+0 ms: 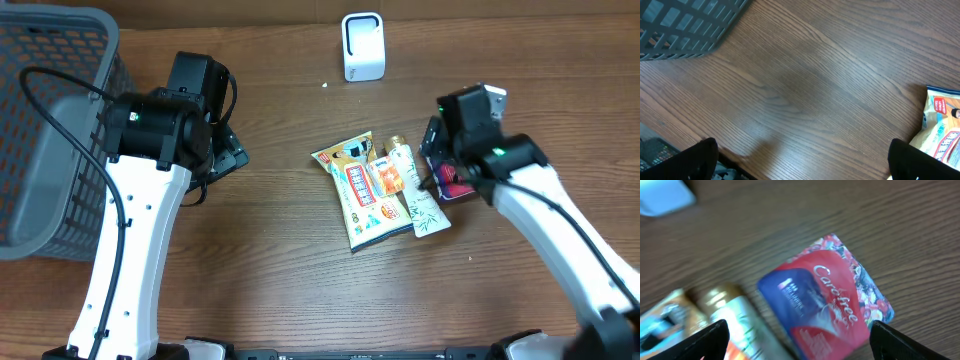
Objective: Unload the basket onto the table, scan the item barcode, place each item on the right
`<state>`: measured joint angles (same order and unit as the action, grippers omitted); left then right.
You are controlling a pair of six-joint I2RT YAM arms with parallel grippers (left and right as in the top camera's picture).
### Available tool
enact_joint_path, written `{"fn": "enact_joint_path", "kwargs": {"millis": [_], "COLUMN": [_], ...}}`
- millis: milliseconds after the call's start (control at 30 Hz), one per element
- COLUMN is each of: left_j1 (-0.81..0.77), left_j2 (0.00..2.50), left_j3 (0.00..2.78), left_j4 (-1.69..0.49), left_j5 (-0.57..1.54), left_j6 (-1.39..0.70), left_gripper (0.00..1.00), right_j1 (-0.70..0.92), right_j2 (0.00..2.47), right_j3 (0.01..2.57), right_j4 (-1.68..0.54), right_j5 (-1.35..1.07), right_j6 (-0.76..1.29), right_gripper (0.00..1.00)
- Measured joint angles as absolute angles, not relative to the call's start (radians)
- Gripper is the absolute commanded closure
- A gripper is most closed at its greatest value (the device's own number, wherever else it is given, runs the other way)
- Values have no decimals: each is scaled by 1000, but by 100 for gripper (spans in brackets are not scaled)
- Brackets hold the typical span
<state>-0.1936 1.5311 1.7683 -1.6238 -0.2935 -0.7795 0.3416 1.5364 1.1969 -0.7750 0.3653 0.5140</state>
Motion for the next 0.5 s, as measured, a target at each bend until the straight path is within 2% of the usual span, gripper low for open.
{"fn": "enact_joint_path", "kwargs": {"millis": [200, 367, 500], "left_j1": [-194, -194, -194], "left_j2": [1531, 1531, 1531], "left_j3": [1768, 1768, 1768], "left_j4": [-1624, -1624, -1624], "left_j5": [-293, -293, -294], "left_j6": [-780, -780, -780], "left_gripper": [0, 0, 0], "right_j1": [367, 415, 425], "right_j2": [1665, 1690, 1738], "right_j3": [1197, 1197, 1197], "right_j4": [-738, -724, -716], "right_j5": [411, 427, 437], "right_j6": [484, 457, 444], "right_gripper": [12, 28, 29]}}
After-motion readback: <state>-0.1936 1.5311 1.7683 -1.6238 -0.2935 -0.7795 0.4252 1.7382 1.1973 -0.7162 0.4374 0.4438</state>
